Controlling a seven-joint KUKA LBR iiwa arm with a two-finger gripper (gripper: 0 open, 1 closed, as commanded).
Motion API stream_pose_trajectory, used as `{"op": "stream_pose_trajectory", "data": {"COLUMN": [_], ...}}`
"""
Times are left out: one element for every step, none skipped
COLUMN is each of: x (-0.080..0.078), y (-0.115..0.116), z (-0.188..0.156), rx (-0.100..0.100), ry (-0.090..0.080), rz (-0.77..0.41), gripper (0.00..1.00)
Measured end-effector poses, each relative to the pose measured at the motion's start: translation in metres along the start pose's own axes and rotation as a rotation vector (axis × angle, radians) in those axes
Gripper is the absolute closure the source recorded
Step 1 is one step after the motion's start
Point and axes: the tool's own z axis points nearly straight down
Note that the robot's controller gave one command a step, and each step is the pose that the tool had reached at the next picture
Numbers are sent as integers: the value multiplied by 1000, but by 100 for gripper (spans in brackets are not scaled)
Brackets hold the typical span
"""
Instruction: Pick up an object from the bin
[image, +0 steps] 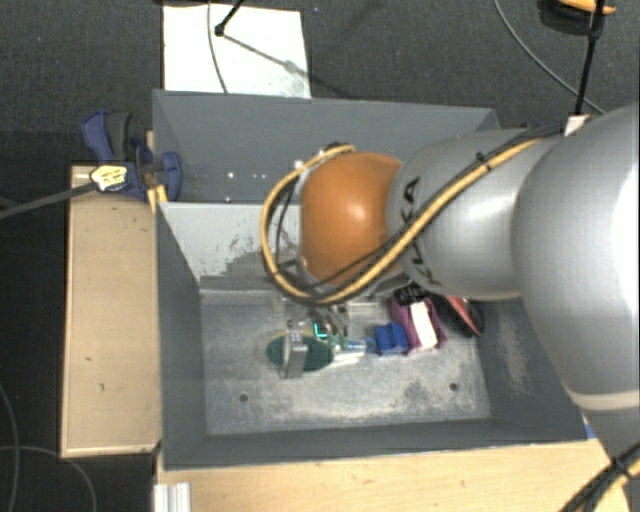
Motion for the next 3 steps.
{"op": "stream_pose_trajectory", "data": {"x": [-22, -23, -23], "y": [-60, -59, -59], "z": [67, 67, 66], "rx": [2, 0, -1], "ry": [-1, -2, -3], "rz": [126, 132, 141], "gripper": [0, 0, 0]}}
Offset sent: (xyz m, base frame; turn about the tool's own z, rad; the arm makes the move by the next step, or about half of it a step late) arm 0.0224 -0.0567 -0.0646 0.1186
